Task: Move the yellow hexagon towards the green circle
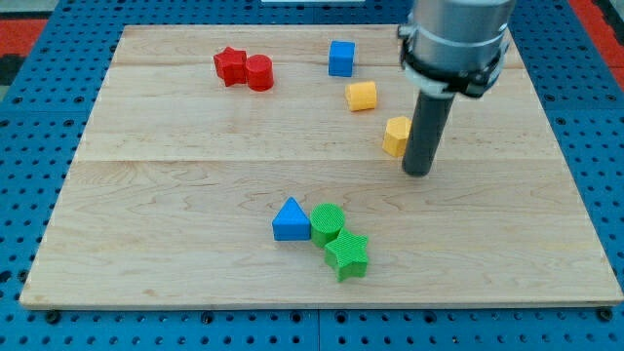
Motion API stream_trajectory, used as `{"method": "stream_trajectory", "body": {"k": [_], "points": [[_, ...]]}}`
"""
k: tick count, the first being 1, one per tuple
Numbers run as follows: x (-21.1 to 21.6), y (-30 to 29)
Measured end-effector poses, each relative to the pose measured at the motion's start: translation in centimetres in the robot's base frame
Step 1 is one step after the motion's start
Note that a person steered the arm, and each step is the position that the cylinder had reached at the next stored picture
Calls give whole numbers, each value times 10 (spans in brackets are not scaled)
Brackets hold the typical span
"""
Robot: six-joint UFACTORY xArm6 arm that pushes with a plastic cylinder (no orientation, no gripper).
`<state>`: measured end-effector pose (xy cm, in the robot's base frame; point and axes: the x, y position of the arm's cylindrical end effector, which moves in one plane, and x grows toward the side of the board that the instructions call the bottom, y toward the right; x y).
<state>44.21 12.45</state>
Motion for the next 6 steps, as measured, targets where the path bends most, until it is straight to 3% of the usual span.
{"method": "stream_trajectory", "body": {"k": [1,2,3,4,5,6], "points": [[-50,-13],[-58,-11],[-94,25],[-100,-78],[11,-119],[41,-153]]}}
